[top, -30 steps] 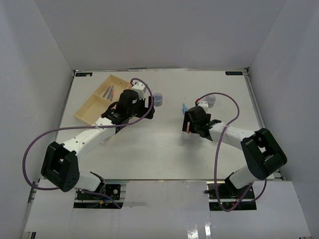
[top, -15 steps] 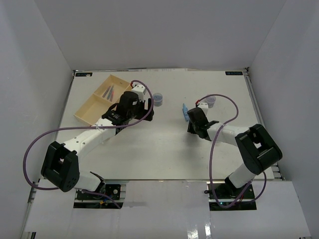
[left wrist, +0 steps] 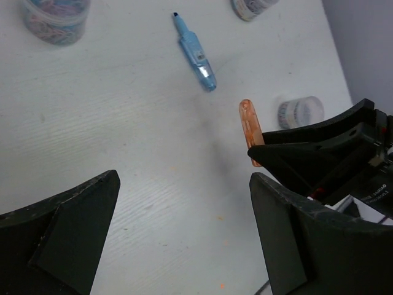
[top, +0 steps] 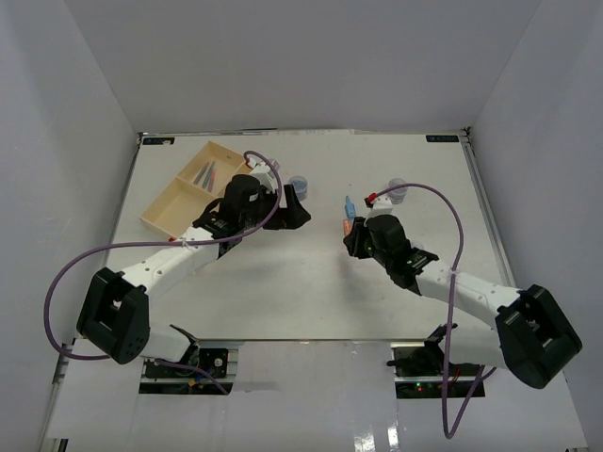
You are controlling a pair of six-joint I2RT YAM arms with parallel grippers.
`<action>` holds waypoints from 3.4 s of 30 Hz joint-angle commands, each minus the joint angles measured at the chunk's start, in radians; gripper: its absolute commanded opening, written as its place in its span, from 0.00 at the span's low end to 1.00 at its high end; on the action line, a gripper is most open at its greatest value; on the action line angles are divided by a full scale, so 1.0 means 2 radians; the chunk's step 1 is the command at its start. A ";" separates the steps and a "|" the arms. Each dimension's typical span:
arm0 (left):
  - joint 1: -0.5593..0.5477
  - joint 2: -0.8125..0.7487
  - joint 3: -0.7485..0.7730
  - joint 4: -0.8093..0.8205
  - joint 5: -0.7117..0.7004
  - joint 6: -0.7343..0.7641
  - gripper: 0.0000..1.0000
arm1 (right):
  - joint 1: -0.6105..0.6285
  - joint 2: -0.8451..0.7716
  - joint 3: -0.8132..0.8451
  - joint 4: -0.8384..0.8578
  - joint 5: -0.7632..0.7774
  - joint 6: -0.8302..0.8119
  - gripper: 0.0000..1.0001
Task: Sort the stationery into containers
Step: Pick up the pen from the center of the board, then place the pen in the storage box, then pick up the pen from the center of the board.
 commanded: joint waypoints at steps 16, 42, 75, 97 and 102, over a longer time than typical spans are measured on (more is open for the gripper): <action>-0.052 0.023 0.023 0.142 0.062 -0.125 0.77 | 0.009 -0.074 -0.011 0.232 -0.160 -0.041 0.22; -0.070 0.049 0.055 0.078 0.011 -0.037 0.05 | 0.009 -0.083 -0.031 0.204 -0.150 -0.042 0.88; 0.152 0.287 0.358 -0.208 -0.131 0.363 0.58 | 0.005 -0.193 -0.080 0.026 -0.075 -0.125 0.90; 0.152 -0.053 0.078 -0.049 -0.020 0.151 0.98 | -0.050 0.134 0.149 -0.021 0.002 -0.113 0.91; 0.151 -0.110 -0.034 0.016 0.009 0.135 0.98 | -0.054 0.184 0.170 -0.021 0.006 -0.111 0.80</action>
